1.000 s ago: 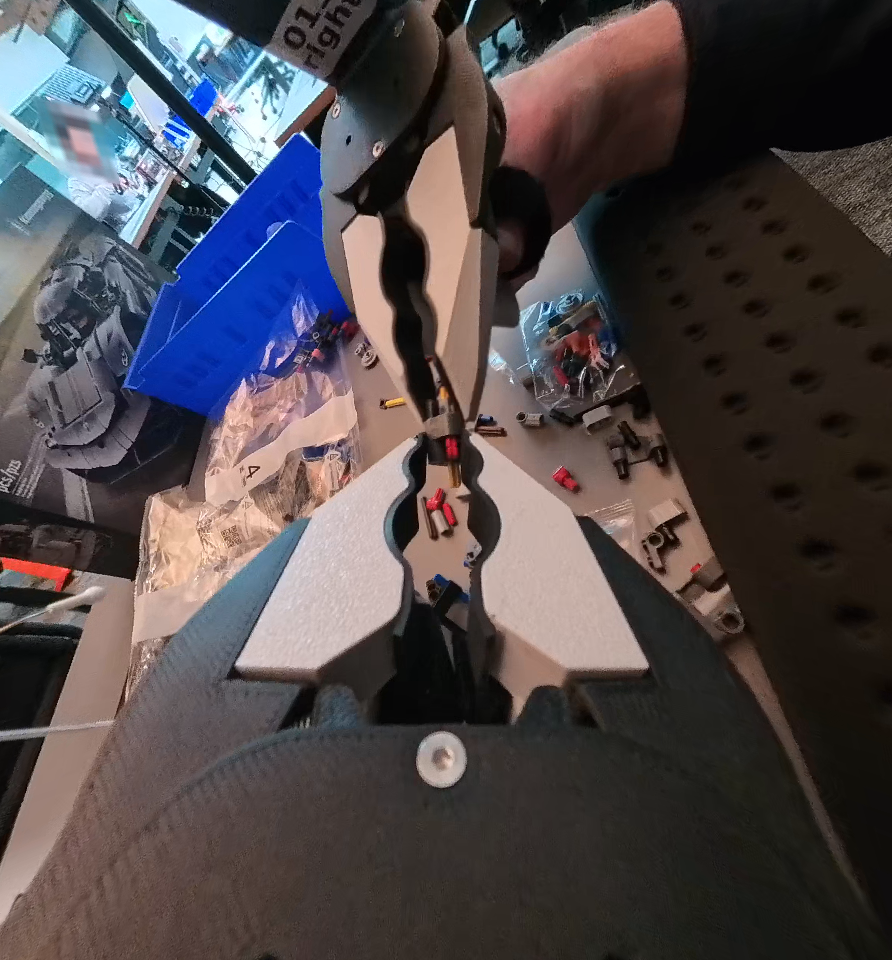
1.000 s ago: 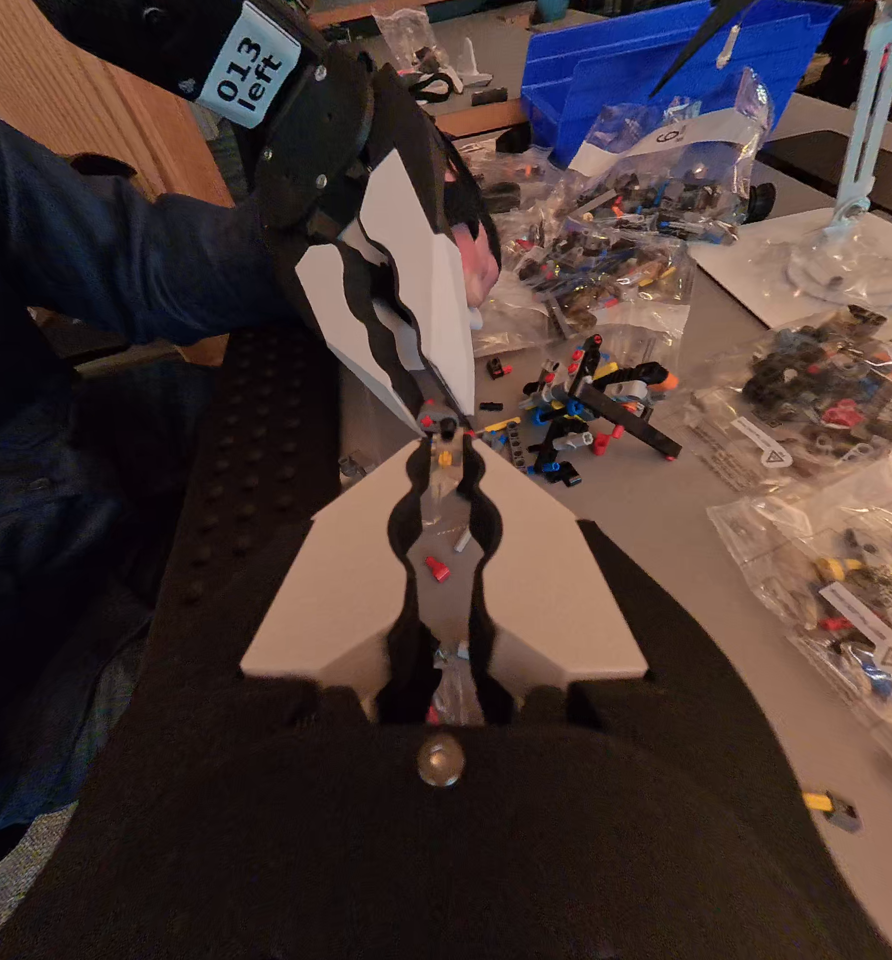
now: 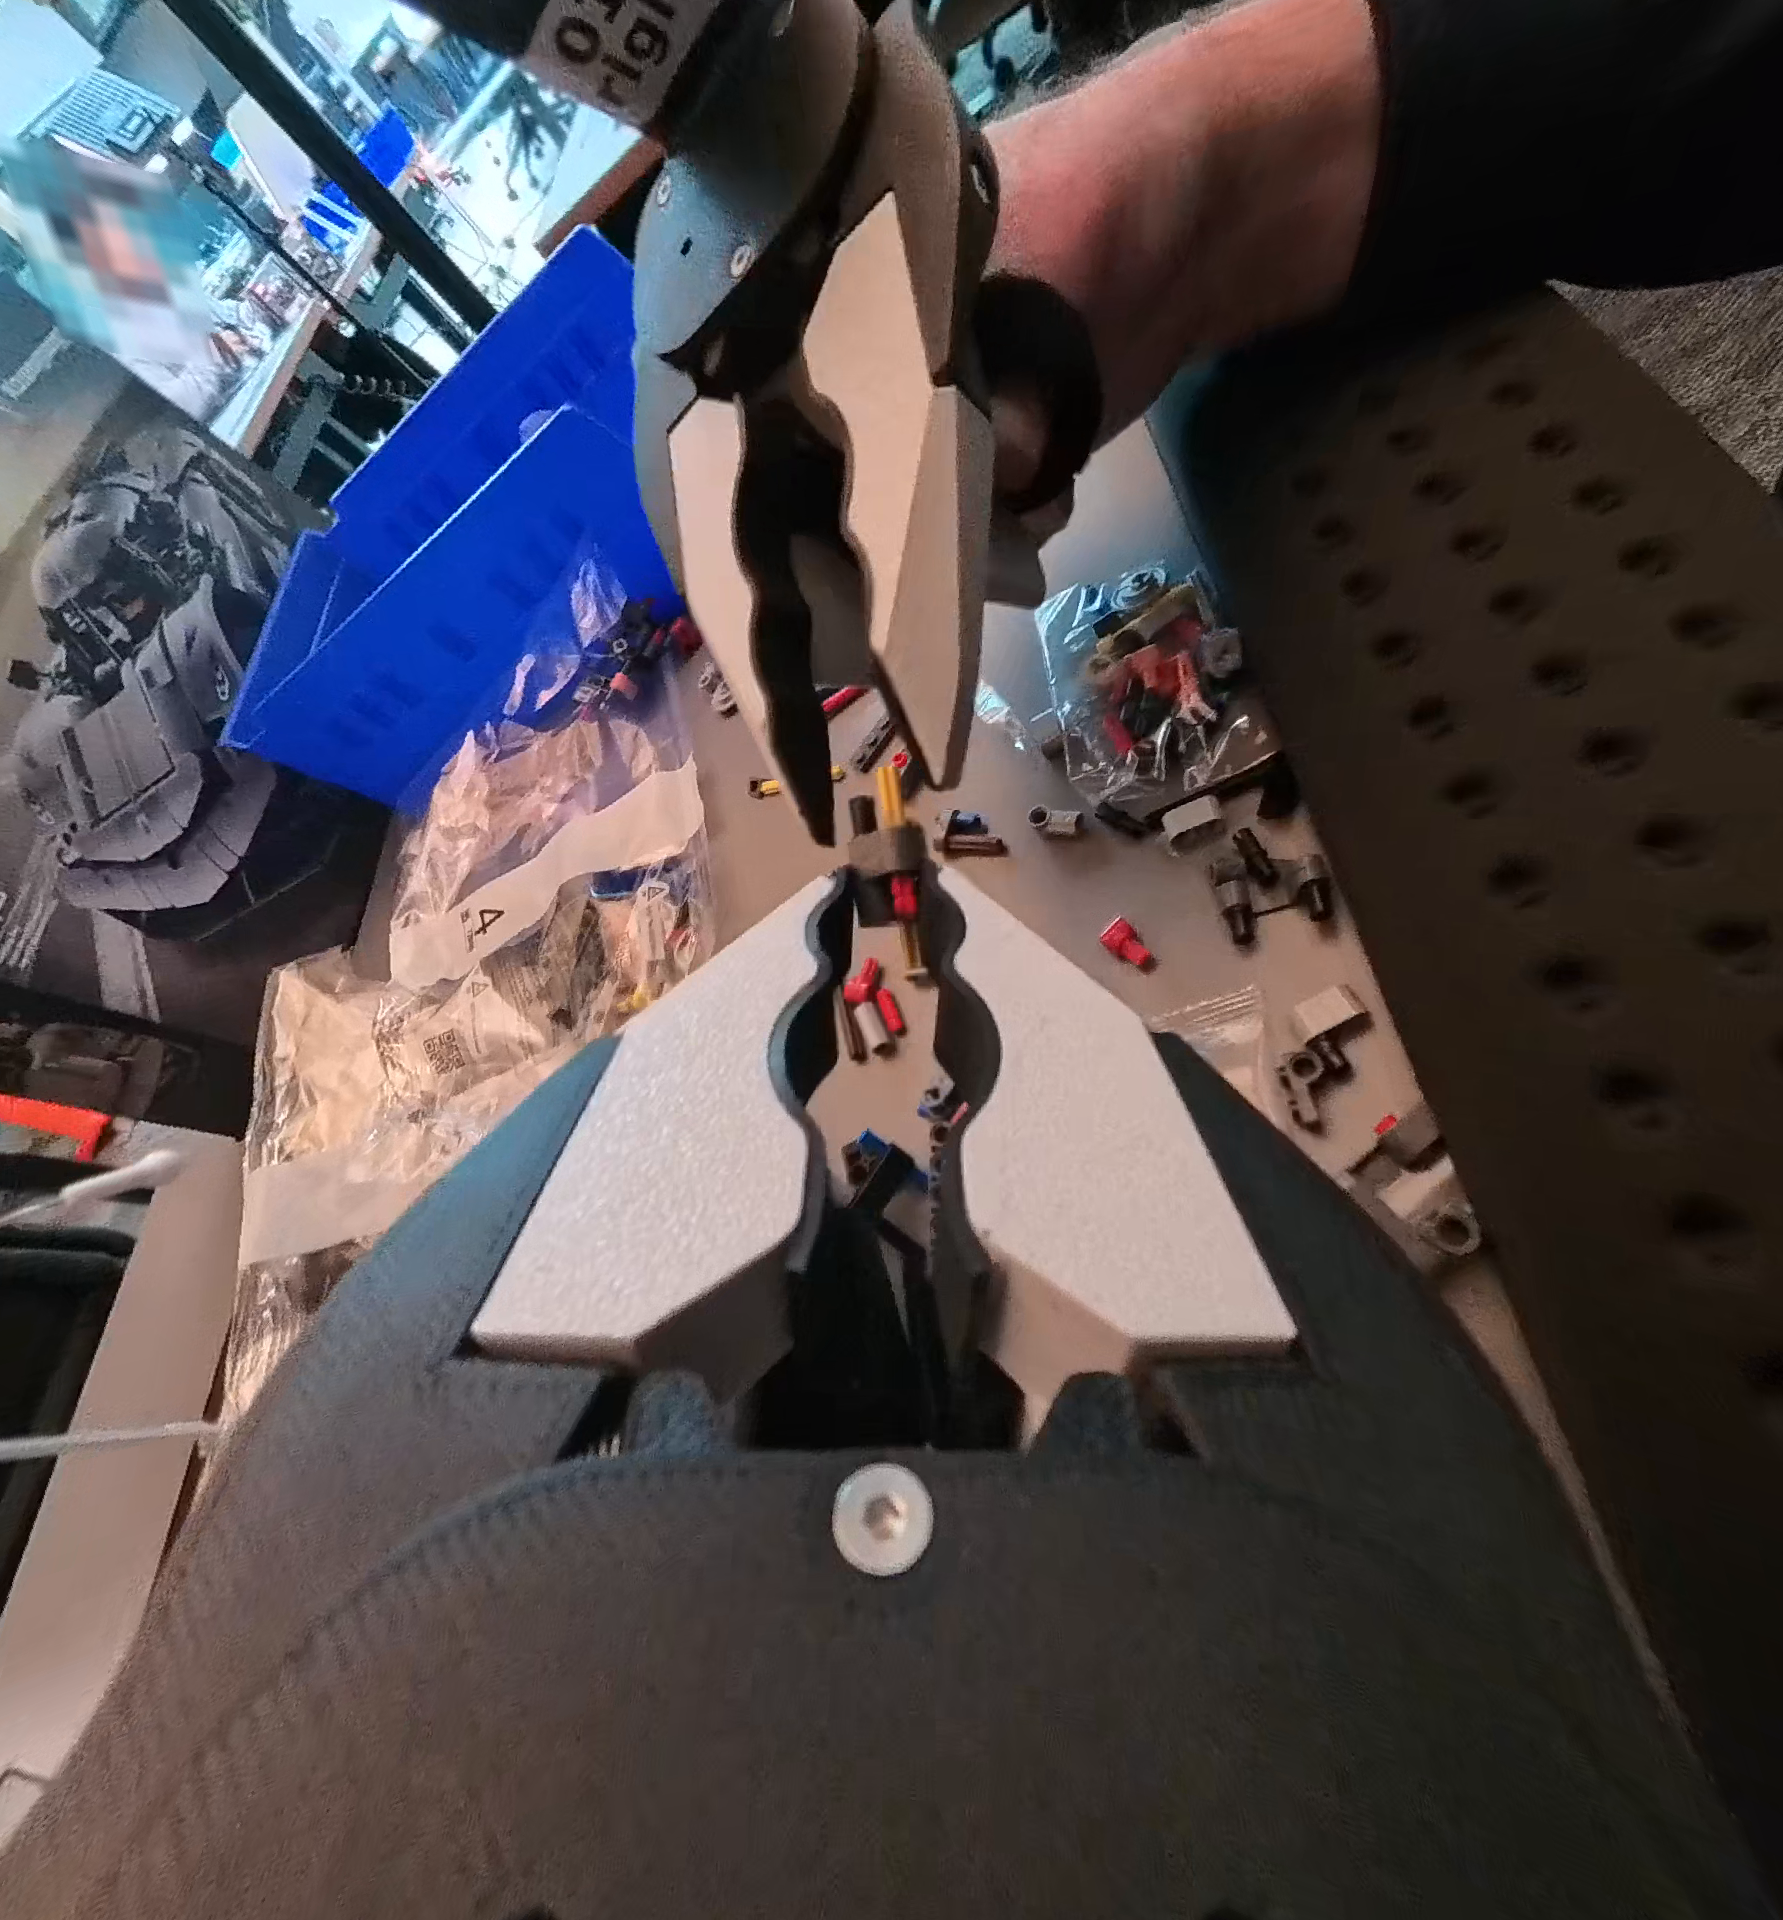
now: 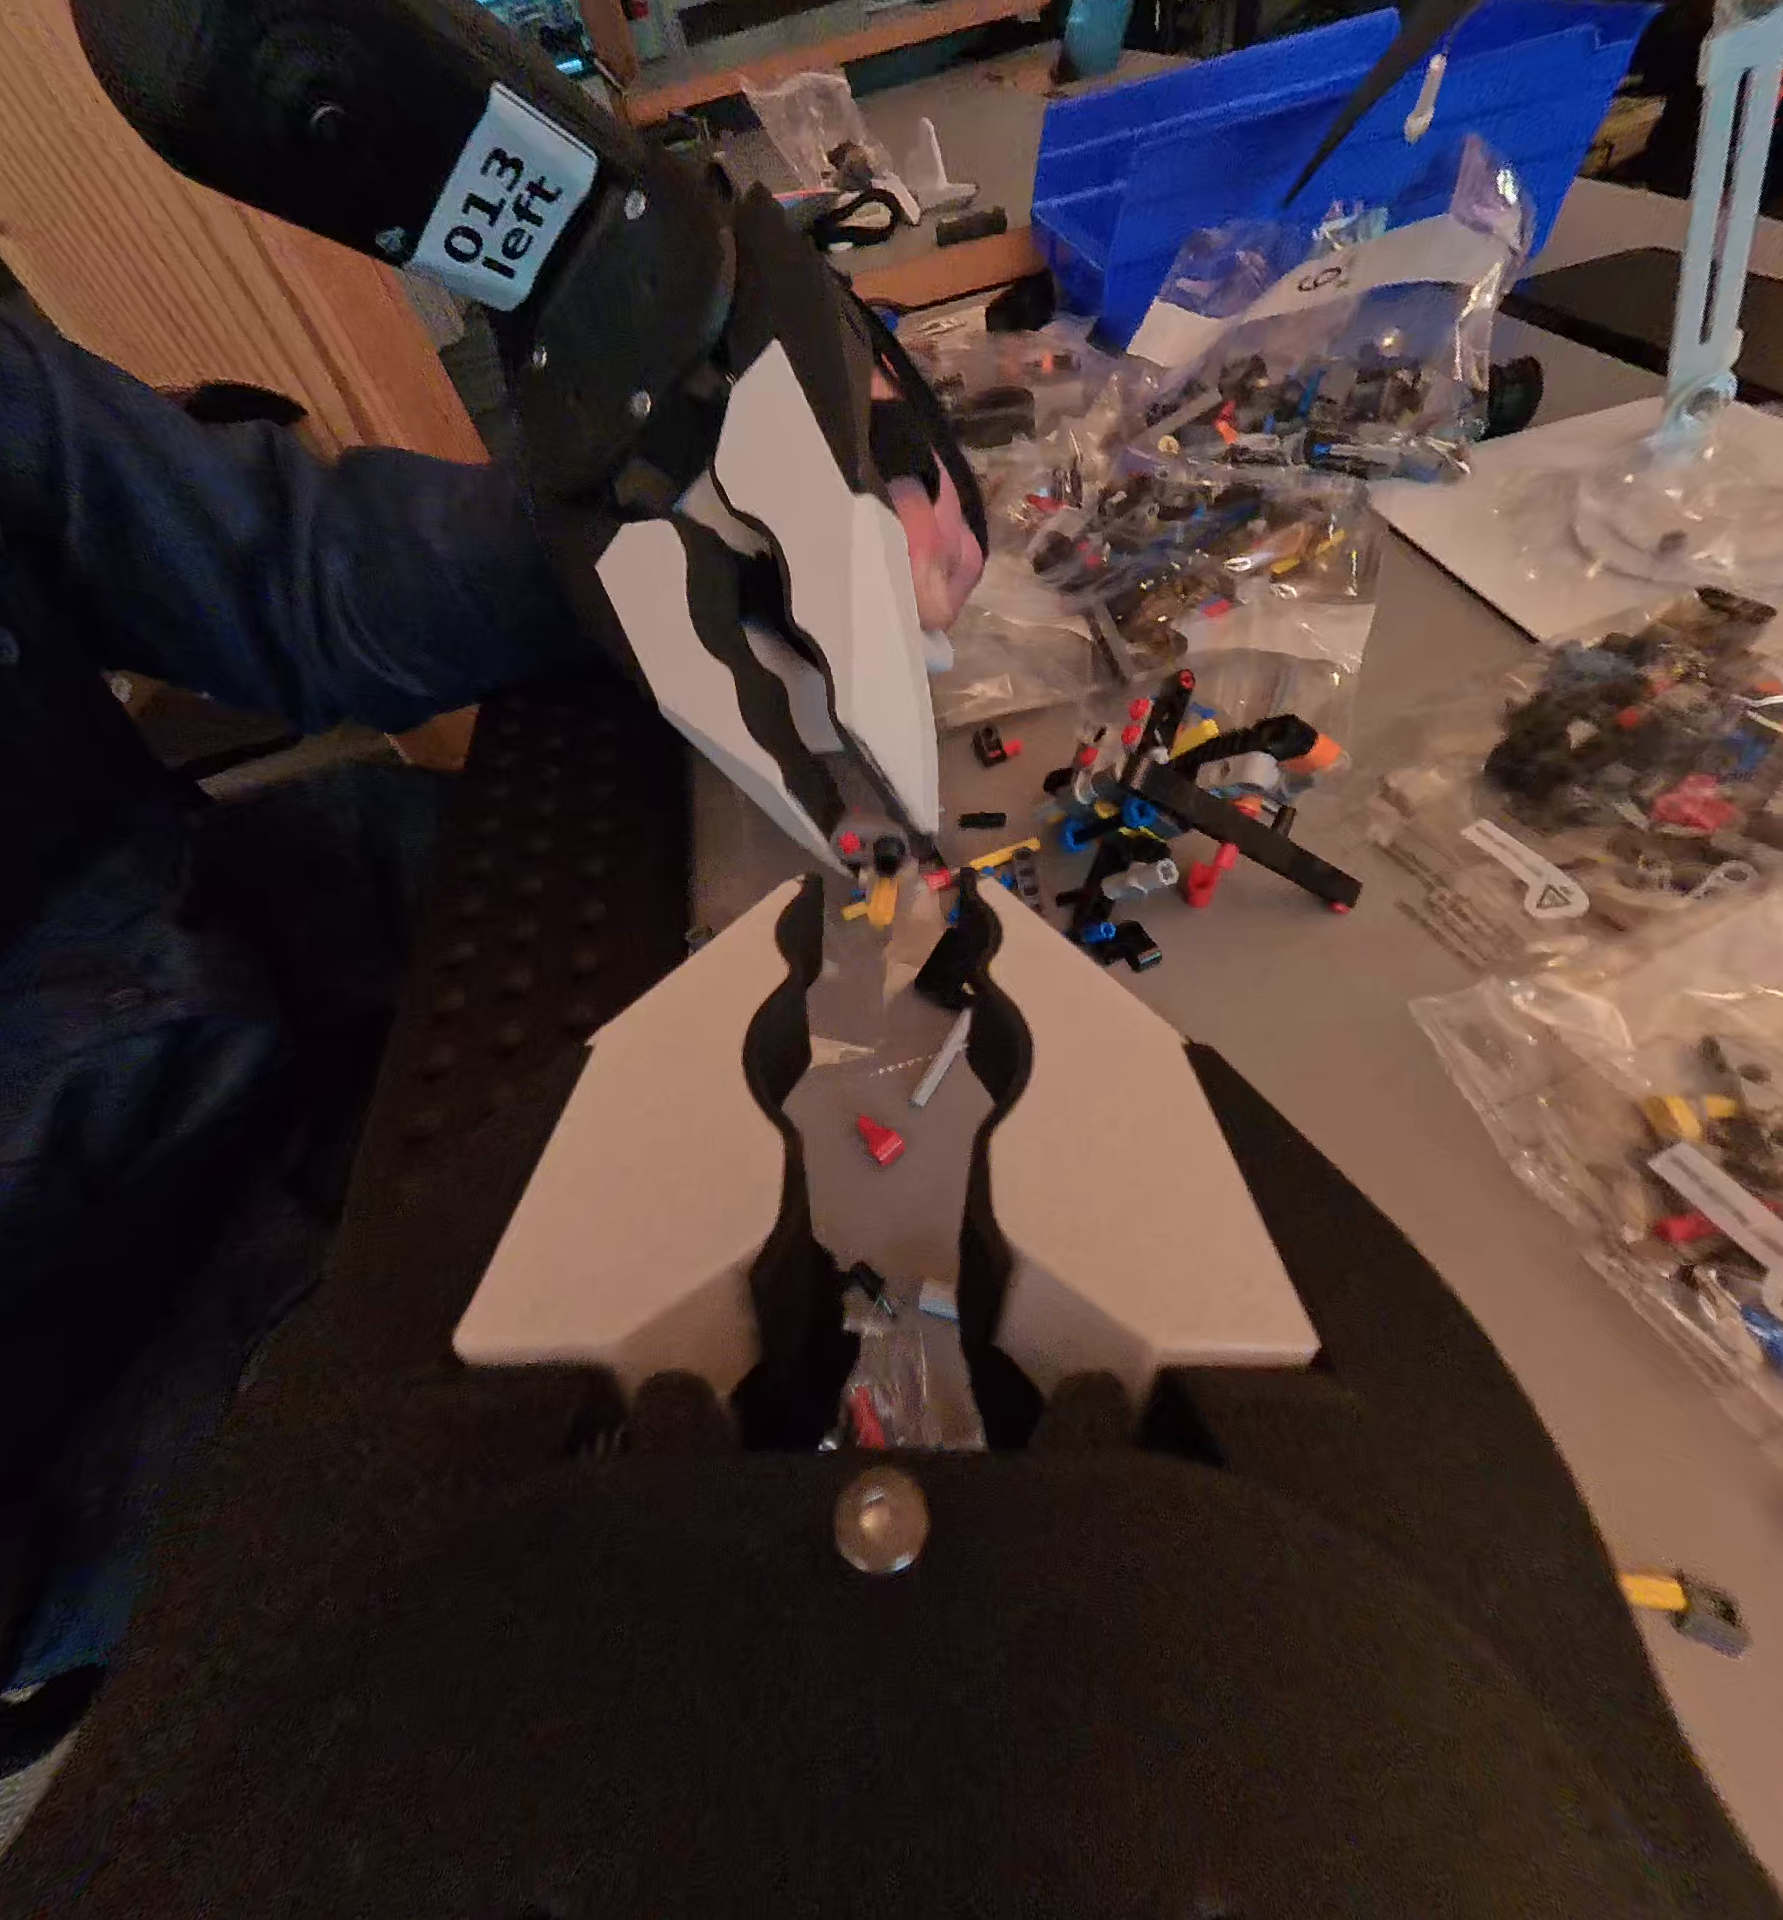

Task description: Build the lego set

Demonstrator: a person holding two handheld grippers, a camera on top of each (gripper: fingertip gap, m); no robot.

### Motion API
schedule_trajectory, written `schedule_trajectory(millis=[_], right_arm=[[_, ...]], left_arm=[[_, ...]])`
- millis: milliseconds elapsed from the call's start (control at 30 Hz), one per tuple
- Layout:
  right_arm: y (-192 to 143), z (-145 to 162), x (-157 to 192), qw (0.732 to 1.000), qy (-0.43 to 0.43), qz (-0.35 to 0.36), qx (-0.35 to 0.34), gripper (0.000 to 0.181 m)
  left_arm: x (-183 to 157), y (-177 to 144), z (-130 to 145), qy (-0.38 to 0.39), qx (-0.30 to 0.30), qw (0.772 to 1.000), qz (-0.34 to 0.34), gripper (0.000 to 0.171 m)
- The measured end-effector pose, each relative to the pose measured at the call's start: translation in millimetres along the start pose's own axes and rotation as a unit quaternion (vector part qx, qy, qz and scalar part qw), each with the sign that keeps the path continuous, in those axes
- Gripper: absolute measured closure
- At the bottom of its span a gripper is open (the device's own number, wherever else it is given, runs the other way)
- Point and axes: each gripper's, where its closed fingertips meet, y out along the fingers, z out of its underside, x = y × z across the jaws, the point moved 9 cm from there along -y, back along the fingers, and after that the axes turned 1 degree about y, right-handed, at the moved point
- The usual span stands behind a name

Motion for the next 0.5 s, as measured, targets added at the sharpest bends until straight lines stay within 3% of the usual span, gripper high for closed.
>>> schedule_trajectory(millis=[200, 333, 500], right_arm=[[5.6, 2.5, 1.1, 1.000, -0.005, 0.001, 0.019, 0.173], [3.0, -1.3, -0.5, 1.000, 0.018, -0.013, -0.012, 0.168], [4.0, -0.5, 1.0, 1.000, -0.003, 0.007, 0.008, 0.173]], left_arm=[[0.1, 2.4, -3.3, 0.002, -0.008, 1.000, -0.012, 0.160], [-0.2, 0.9, -5.6, 0.008, -0.014, 1.000, -0.016, 0.160], [-1.9, 4.2, -4.6, 0.021, 0.005, 0.999, -0.027, 0.160]])
